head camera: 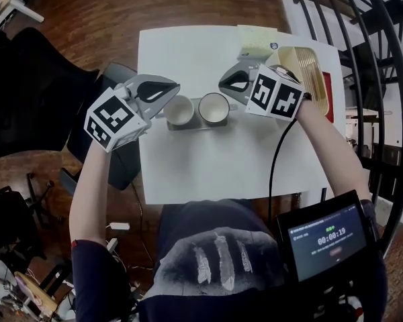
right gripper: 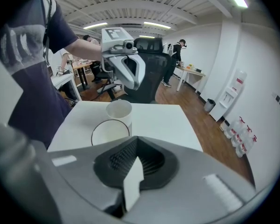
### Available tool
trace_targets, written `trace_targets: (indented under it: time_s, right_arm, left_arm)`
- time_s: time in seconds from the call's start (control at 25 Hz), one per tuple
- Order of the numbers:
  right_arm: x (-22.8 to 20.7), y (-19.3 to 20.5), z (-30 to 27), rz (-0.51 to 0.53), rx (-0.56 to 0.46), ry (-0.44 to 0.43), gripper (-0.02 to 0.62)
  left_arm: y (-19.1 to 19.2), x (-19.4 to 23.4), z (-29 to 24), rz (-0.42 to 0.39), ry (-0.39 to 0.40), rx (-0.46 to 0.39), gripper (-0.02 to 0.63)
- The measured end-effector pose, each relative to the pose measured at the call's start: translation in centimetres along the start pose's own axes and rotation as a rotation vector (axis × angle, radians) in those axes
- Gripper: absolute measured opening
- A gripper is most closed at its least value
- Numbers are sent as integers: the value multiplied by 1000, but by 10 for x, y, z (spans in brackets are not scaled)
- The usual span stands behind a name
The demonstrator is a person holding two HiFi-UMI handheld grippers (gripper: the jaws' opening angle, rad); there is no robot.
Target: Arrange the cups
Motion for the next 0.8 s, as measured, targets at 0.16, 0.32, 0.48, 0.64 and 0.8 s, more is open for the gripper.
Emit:
trace_targets:
  time_s: [0.16,0.32,0.48,0.64,0.8]
  right_arm:
    - [-2,1,0,13,8,19,5]
    - [-6,2,-2,2,9,25,5]
    - [-9,-1,-4,-10,7,33,5]
    - [-12,-5,-5,-11,1,37,5]
    - [-14,-7,-6,0,3,43,5]
  left_arm:
    - [1,-1,-1,-2,9,0,14]
    - [3,0,-1,1,12,2,14]
    - [8,-2,1,1,16,8,14]
    - [10,-3,3,4,16,10,14]
    - [10,-3,4,9,14,5,14]
Point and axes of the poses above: the fingertips, and each gripper's own axes: z backward along the fingers, x to its left, y out of its underside, the point moved 2 cm from there along z, backward along the fingers
